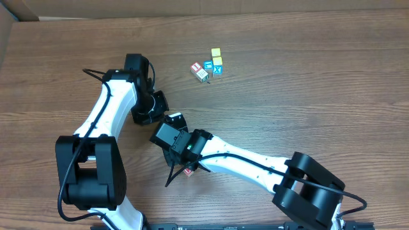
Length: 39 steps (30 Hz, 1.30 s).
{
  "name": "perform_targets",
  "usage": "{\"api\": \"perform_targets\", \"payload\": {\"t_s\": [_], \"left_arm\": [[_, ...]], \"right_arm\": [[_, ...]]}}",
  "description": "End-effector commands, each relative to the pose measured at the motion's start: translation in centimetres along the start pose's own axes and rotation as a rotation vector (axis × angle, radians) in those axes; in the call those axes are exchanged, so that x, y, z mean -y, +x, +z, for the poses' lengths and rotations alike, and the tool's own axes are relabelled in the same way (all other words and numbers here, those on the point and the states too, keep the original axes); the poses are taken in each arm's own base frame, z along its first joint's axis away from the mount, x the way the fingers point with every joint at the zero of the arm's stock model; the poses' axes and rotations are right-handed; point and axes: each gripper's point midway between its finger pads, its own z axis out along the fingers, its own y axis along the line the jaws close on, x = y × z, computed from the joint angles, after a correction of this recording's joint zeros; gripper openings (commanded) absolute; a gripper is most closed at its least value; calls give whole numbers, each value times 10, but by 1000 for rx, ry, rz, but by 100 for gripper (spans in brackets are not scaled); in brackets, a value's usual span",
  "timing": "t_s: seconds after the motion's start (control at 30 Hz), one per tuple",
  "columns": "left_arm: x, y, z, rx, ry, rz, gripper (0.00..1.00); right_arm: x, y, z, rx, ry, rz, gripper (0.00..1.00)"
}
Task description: Flip 4 blocks
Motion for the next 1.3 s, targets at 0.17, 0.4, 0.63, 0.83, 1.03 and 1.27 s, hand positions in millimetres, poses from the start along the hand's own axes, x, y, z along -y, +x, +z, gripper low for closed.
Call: {"api": "perform_targets", "payload": {"t_s": [0.17,0.4,0.63,0.83,1.03,1.27], "left_arm": [[-3,7,8,-26,-8,47,4],[-2,7,8,-27,-4,47,4],[-3,7,8,-28,-5,46,4],[-3,7,8,-29,-5,46,4],[-3,7,8,-28,-5,46,4],[-3,7,8,-29,-5,46,4]], "right_arm": [[14,6,-2,-23,64,-25,4],[19,13,3,-40,78,-28,4],[22,18,10,-51,86,-30,4],[25,22,12,-65,99,-32,4],[33,31,10,-104,127,-60,4],[36,35,9,-121,141,-61,6]]}}
